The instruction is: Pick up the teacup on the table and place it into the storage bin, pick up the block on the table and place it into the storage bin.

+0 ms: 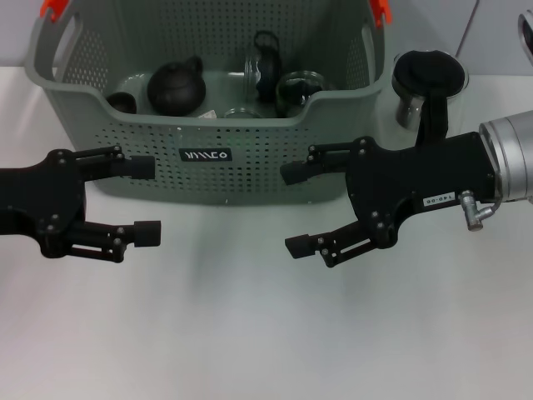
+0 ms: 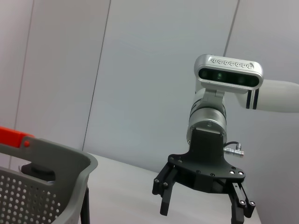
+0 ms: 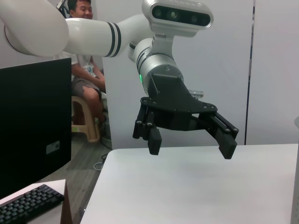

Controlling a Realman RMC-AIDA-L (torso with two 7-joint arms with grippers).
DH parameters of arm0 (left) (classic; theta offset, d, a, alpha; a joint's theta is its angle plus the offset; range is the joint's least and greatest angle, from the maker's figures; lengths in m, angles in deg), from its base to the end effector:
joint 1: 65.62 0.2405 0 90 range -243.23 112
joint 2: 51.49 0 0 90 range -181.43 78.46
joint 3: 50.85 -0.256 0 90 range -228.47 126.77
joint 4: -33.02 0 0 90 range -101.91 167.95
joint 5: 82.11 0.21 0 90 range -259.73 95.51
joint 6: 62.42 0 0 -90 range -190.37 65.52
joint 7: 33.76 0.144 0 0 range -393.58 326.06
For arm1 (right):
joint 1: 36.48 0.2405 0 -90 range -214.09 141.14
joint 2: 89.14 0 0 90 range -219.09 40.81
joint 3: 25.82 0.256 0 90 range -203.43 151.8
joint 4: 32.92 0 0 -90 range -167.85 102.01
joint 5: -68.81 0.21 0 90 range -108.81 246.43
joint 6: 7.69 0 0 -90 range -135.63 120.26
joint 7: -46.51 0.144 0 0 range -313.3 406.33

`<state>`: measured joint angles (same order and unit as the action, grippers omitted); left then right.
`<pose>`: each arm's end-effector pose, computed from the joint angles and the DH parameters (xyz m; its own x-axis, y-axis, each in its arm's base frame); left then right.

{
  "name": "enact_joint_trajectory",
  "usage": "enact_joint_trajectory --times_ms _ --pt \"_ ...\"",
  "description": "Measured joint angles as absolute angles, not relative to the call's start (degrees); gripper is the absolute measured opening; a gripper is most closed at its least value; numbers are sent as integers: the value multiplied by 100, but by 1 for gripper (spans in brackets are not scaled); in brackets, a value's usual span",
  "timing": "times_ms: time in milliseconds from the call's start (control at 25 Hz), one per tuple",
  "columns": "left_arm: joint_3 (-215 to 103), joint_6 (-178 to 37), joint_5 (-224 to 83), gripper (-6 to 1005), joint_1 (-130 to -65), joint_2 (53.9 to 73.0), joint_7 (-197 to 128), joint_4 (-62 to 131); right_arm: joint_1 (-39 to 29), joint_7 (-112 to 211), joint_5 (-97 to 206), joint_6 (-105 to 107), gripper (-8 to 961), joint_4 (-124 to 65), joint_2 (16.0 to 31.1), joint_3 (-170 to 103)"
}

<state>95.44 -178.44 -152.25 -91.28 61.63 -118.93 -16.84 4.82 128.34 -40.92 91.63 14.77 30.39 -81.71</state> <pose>-0.2553 0.2866 0.0917 0.7814 0.2463 0.5733 0.3123 -0.9498 -0.0176 0.1463 0.3450 -0.0099 0.9065 -0.0196 -0.4218 0.0062 -0.9982 0.0597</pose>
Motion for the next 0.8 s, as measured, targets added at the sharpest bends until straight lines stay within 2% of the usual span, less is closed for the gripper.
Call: enact_joint_trajectory --times_ms 800 --pt "9544 -17844 -15224 951 -9128 6163 -11893 -1684 482 12834 -4092 9163 946 1477 3039 -8171"
